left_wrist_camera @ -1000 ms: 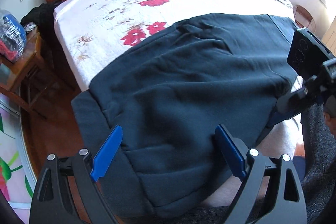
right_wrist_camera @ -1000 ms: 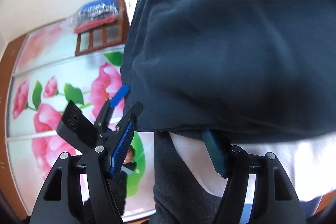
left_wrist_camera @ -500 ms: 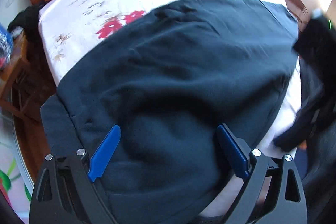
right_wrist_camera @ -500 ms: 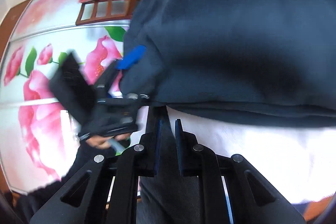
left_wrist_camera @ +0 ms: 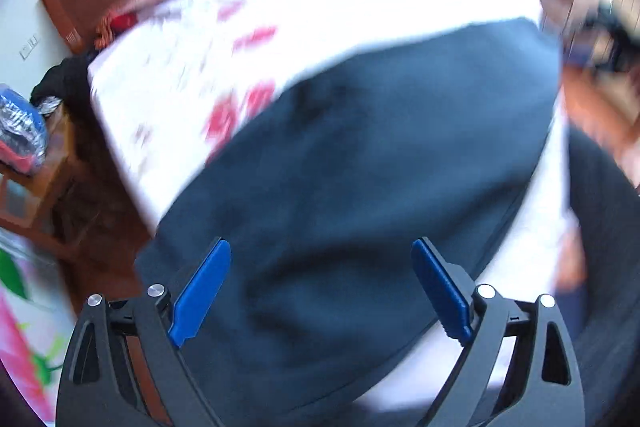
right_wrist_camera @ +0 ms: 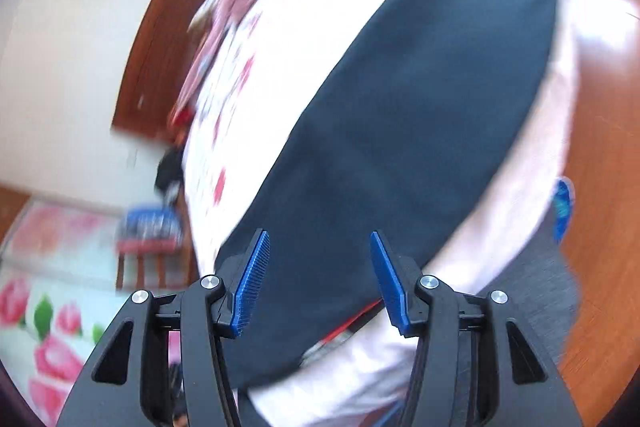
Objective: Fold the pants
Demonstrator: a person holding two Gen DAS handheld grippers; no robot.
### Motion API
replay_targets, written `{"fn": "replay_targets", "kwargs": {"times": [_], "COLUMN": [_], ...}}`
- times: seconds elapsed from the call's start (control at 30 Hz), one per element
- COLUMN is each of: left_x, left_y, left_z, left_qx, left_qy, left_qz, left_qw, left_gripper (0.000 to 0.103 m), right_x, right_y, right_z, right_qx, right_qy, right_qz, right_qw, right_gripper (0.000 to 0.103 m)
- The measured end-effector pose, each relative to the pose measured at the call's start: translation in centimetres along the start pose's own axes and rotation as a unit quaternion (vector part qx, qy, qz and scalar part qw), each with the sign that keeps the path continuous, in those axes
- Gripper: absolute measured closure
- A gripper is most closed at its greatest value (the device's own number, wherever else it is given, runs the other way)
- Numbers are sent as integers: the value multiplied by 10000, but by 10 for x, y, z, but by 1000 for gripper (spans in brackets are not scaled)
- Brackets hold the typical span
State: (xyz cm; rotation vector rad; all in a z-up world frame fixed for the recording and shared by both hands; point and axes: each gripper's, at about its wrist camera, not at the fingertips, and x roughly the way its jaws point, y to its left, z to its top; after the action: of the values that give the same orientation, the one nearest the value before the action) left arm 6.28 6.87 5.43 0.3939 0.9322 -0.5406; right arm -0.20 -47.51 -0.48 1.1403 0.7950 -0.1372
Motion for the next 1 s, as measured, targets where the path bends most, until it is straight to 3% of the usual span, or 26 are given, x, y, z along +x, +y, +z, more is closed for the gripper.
{"fn": "replay_targets", "kwargs": {"times": [0.1, 0.23, 0.4, 0.47, 0.5, 0.57, 0.63, 0.73, 0.77, 0.83, 0.9, 1.0], "left_x": [13, 52, 71, 64, 60, 57, 56, 52, 53, 56, 58, 61], "left_y": [-30, -70, -106, -103, -97, -90, -88, -86, -84, -81, -81, -75], "left_z": [30, 39, 3, -8, -10, -10, -10, -9, -9, -7, -6, -4], "left_qx": [35, 137, 816, 679, 550, 399, 387, 271, 262, 227, 155, 65], "left_qy": [-581, -283, 460, 538, 574, 675, 760, 830, 840, 841, 847, 833], "left_qz": [-39, -327, -206, -309, -412, -379, -235, -159, -138, -94, -85, -58], "left_qw": [9983, 9990, 9954, 9958, 9960, 9962, 9961, 9961, 9960, 9962, 9963, 9965], "left_gripper": [11, 11, 11, 11, 11, 11, 11, 11, 11, 11, 11, 11], "right_x": [-29, -41, -37, -20, -12, 4, 14, 20, 22, 27, 25, 22], "right_y": [-38, -65, -89, -93, -97, -101, -102, -89, -86, -89, -94, -84], "right_z": [26, 60, 101, 112, 119, 126, 131, 138, 139, 141, 143, 142], "right_qx": [384, 714, 937, 987, 999, 1067, 1044, 503, 427, 478, 546, 267], "right_qy": [-788, -1443, -1613, -1513, -1411, -1335, -1371, -1475, -1447, -1348, -1373, -1421], "right_qz": [-250, -676, -812, -809, -827, -837, -551, -588, -605, -635, -590, -653], "right_qw": [9958, 9846, 9791, 9802, 9815, 9817, 9835, 9860, 9867, 9877, 9873, 9873], "right_gripper": [51, 51, 51, 47, 34, 34, 34, 34, 36, 54, 89, 95]}}
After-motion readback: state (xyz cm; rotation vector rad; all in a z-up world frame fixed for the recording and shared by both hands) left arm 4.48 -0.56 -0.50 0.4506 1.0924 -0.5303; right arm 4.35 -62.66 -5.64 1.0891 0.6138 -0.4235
